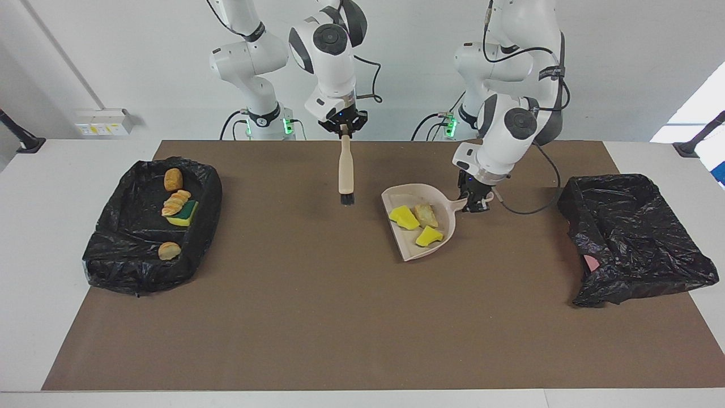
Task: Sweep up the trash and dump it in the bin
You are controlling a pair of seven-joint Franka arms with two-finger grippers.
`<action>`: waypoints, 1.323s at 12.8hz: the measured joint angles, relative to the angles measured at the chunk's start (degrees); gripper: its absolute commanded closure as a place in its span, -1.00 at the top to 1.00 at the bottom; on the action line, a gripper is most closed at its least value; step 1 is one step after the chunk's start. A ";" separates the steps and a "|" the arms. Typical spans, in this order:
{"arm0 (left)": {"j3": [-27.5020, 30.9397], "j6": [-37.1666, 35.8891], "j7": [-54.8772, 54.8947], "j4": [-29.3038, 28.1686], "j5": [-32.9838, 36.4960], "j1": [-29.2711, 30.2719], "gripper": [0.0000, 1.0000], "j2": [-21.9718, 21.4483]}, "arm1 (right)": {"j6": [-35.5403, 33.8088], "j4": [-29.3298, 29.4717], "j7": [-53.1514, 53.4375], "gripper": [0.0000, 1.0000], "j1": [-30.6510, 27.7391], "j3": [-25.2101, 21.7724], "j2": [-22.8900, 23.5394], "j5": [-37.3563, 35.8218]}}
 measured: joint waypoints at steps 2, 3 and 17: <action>0.10 -0.42 2.50 2.19 -0.17 3.23 -1.00 0.06 | 1.92 -3.40 2.59 -1.00 3.97 0.22 0.18 0.00; 0.18 -2.72 4.06 4.78 -0.17 4.59 -1.00 0.58 | 3.99 -5.04 4.06 -1.00 5.49 0.35 0.48 0.02; 0.83 -25.31 43.46 38.68 8.30 32.24 -1.00 12.09 | 14.97 -6.51 11.61 1.00 11.97 0.07 10.42 -1.50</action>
